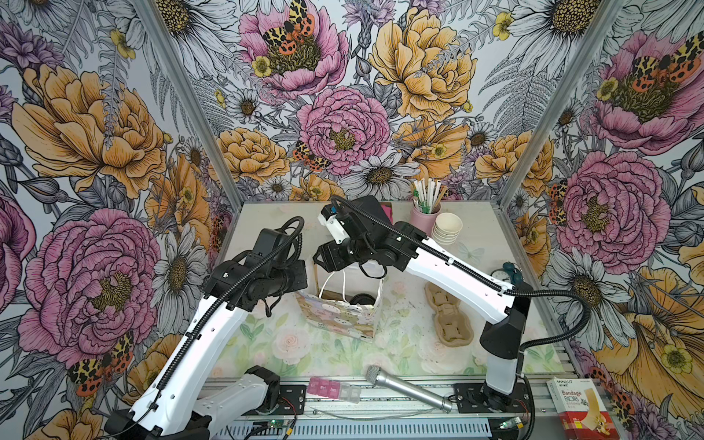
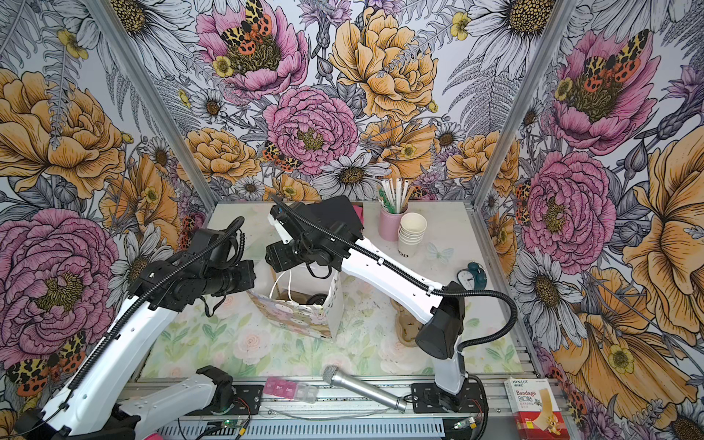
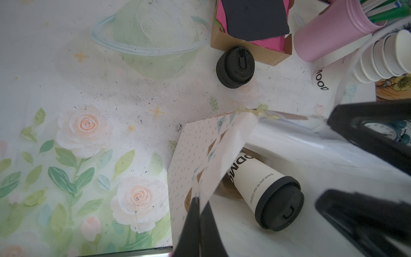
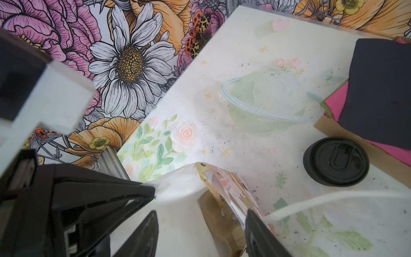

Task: Pack a coffee takeout order
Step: Place the straw in the takeout bag, then move the takeout bag from the middle-left of the table.

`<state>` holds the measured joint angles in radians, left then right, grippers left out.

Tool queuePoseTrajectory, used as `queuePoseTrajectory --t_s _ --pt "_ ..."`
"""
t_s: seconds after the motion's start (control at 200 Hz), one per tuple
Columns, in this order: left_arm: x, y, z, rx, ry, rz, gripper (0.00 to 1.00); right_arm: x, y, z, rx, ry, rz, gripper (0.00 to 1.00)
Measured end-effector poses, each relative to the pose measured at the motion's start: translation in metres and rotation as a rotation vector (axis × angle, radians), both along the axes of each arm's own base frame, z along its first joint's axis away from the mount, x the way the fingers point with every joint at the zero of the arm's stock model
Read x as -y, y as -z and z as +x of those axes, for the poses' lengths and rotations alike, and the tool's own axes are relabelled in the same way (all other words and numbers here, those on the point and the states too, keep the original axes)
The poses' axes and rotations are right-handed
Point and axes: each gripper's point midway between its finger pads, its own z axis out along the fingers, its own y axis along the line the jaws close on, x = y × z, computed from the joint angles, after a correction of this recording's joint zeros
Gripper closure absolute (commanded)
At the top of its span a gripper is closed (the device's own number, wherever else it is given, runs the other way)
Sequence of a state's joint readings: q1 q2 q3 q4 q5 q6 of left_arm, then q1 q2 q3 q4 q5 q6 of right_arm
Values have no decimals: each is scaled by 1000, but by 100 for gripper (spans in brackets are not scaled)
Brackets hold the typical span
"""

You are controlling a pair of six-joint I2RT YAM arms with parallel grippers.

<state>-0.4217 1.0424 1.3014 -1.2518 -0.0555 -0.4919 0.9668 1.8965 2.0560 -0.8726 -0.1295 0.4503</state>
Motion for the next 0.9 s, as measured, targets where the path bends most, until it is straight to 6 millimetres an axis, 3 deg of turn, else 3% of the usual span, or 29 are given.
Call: queuePoseTrajectory --t_s 0.19,0.325,0.46,0.59,0.69,0.81,0.9 --pt "0 0 0 0 0 0 100 2 -20 6 22 16 38 31" --pt "0 0 0 0 0 0 100 10 -60 15 78 37 114 29" --pt "0 0 0 0 0 0 100 35 -104 20 155 94 174 17" --pt "0 1 0 -2 -1 1 100 83 -149 31 258 209 217 12" --pt "0 1 0 1 -1 -1 100 141 -170 48 326 350 225 12" --pt "-1 2 -2 6 -3 -4 100 209 -164 72 344 526 188 12" --pt "-2 0 -4 12 -7 -9 100 239 -143 87 318 610 136 12"
